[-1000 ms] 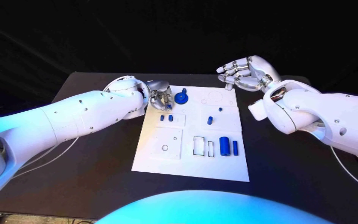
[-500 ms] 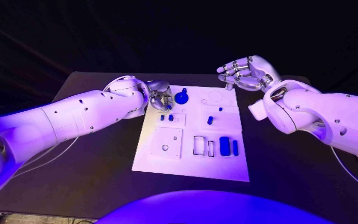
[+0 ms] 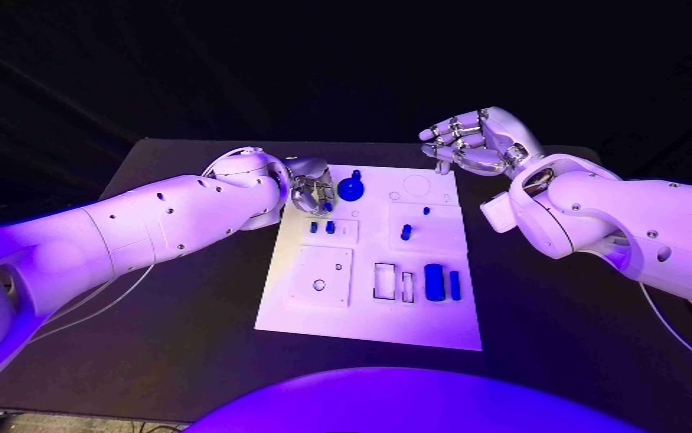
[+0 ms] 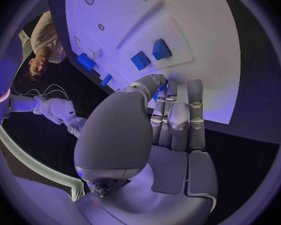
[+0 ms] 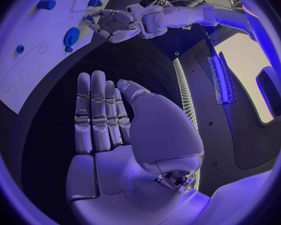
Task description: Assemble the parts on the task board
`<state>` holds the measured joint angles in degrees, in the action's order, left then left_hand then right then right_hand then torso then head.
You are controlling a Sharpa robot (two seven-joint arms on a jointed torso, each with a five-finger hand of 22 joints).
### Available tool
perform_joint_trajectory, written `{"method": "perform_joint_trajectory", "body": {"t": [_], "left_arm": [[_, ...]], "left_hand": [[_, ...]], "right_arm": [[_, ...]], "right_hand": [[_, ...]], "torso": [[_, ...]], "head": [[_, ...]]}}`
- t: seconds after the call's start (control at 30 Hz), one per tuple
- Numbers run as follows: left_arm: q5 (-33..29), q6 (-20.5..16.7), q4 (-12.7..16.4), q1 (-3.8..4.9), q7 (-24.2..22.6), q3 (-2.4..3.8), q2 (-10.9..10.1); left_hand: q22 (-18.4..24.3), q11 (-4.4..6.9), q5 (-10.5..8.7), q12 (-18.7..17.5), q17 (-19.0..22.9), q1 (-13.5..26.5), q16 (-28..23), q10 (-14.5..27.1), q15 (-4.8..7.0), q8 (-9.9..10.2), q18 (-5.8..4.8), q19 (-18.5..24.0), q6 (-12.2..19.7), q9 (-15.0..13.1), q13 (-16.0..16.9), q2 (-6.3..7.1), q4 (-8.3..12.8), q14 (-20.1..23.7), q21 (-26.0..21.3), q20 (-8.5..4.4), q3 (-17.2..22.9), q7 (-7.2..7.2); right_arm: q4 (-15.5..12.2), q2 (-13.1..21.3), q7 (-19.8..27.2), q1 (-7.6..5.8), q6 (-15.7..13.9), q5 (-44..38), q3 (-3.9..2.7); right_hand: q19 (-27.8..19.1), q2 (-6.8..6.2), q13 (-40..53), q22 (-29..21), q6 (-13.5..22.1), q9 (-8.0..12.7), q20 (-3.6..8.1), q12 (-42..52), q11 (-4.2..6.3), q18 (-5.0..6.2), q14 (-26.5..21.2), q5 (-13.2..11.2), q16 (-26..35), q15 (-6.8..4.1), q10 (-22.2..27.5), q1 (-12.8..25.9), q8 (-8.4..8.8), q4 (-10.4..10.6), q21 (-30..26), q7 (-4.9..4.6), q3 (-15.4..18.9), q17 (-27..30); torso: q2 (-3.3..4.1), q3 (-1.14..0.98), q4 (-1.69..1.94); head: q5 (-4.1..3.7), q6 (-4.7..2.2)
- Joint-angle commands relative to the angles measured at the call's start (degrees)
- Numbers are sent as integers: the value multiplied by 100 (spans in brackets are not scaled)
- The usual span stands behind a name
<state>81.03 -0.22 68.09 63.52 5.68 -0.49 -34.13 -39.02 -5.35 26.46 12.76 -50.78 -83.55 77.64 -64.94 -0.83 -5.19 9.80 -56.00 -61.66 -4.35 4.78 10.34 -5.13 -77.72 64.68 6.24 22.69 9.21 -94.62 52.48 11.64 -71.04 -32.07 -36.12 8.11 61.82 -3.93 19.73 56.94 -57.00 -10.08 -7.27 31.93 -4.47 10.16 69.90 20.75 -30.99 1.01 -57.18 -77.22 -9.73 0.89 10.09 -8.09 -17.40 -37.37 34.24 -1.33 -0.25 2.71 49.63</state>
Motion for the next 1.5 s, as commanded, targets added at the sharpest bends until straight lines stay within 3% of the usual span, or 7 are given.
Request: {"method": "perform_joint_trajectory", "body": {"t": [0.03,0.77,1.1,1.2,1.27,1.4,1.5], "left_arm": [[-18,94,-8,-2,49,1,19],[-21,-91,21,-4,70,0,-60],[-247,-616,392,3,-70,26,-468],[-550,-830,571,13,-174,53,-642],[-935,-990,718,26,-268,81,-781],[-2052,-1285,1042,56,-529,117,-1062],[-3376,-1514,1344,69,-914,129,-1279]], "left_hand": [[22,-19,-9,-42,35,71,-25,37,-36,59,52,59,74,25,-8,9,-4,31,-31,19,-1,15],[70,-55,-6,-183,125,79,-40,97,-73,180,64,71,522,80,-21,117,10,78,-61,59,32,49],[167,-143,-8,-375,493,90,-149,425,-138,132,77,107,765,55,-85,180,4,211,-109,115,-3,94],[195,-157,-7,-385,639,103,-215,465,-147,112,81,129,709,47,-88,171,-15,276,-130,125,-6,104],[238,-176,-6,-393,1166,98,-452,528,-161,96,86,175,647,44,-91,162,-27,510,-180,136,0,121],[255,-175,-4,-313,1181,106,-480,444,-159,47,88,175,517,31,-70,103,-68,486,-196,140,42,145],[307,-175,-6,-241,1987,95,-877,413,-154,-2,88,254,393,30,-63,85,-88,845,-283,137,89,154]], "right_arm": [[-16,4,50,4,86,-20,-1],[117,72,-198,3,361,-424,-1],[501,55,-976,0,1274,-3054,-2],[569,11,-1274,0,1516,-4080,-3],[612,-31,-1515,1,1711,-4714,-3],[706,-147,-1893,4,1950,-5574,-3],[771,-256,-2132,15,2056,-6071,-3]], "right_hand": [[-23,25,-7,5,5,8,-21,15,-1,19,44,14,16,-1,-22,11,-26,6,-26,-41,-10,-8],[-16,-25,-51,25,34,18,-15,-5,-10,23,58,-42,57,-4,30,-45,-16,-75,-13,-53,-8,-40],[654,-46,-518,638,-101,27,165,-547,26,23,1196,-179,-1989,-136,-158,-141,-63,-289,719,-41,16,-1630],[903,-79,-620,897,-159,30,193,-699,64,-25,1445,-277,-2690,-175,-299,-78,-64,-267,1237,7,19,-2220],[1154,-104,-695,1173,-187,37,212,-840,86,-111,1568,-337,-3103,-189,-362,-39,-51,-242,1892,29,-1,-2572],[1476,-178,-832,1559,-218,49,227,-1122,78,-233,1679,-438,-3586,-186,-406,38,-21,-178,2803,36,-43,-2974],[1594,-218,-916,1731,-227,57,224,-1303,55,-286,1706,-514,-3820,-175,-389,66,1,-139,3181,44,-88,-3166]], "torso": [[-3,-1,0],[-7,4,-5],[-17,3,-3],[-18,0,-2],[-18,-2,4],[-14,6,0],[-11,7,-3]], "head": [[-3,3],[-3,-15],[-56,-102],[-111,-120],[-151,-130],[-249,-176],[-301,-202]]}}
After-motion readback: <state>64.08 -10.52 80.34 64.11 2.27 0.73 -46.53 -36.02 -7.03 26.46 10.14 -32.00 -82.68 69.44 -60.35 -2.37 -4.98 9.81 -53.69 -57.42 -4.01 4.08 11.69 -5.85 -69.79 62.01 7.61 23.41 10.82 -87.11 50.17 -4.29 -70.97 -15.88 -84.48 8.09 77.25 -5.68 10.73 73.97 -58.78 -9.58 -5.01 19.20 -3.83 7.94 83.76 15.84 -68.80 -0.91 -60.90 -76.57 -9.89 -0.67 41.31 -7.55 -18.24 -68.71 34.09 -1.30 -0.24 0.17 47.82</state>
